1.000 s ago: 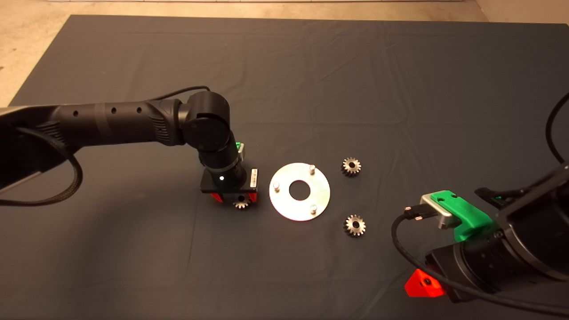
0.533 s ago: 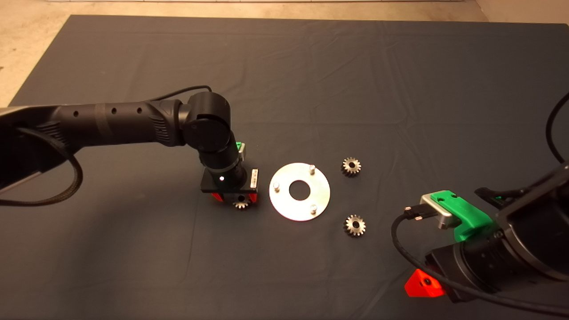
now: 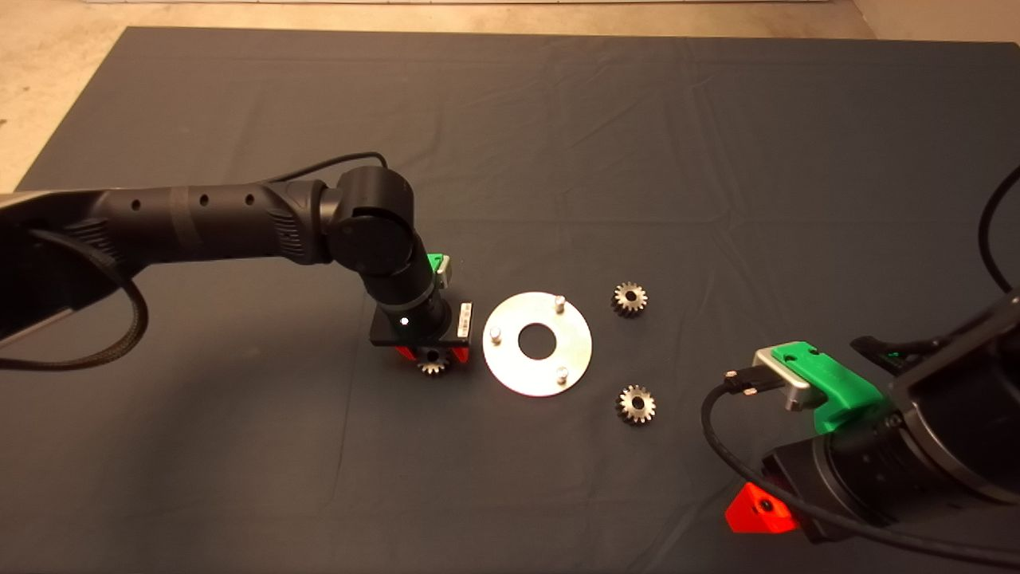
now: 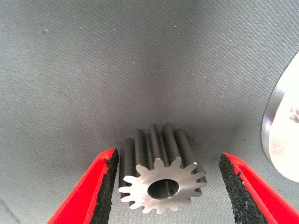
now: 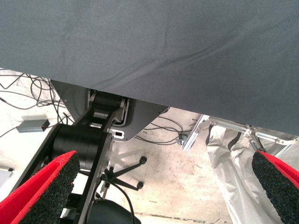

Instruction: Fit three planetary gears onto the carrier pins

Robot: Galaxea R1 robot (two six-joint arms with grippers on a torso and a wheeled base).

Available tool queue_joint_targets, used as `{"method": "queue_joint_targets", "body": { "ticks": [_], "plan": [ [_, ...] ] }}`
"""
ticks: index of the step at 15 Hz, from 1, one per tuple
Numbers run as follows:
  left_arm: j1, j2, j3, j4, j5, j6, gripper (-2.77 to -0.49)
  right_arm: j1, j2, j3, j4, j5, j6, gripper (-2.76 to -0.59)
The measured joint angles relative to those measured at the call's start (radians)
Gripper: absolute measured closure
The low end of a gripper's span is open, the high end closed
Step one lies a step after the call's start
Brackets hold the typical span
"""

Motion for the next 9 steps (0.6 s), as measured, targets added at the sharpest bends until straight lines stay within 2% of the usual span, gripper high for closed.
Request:
{"method": "queue_joint_targets", "body": {
  "ticks": [9],
  "plan": [
    [0.006, 0.000, 0.000, -0.001, 0.003, -0.001, -1.51, 0.000, 0.000, 0.000, 0.000, 0.000, 0.000, -2.75]
  ]
}}
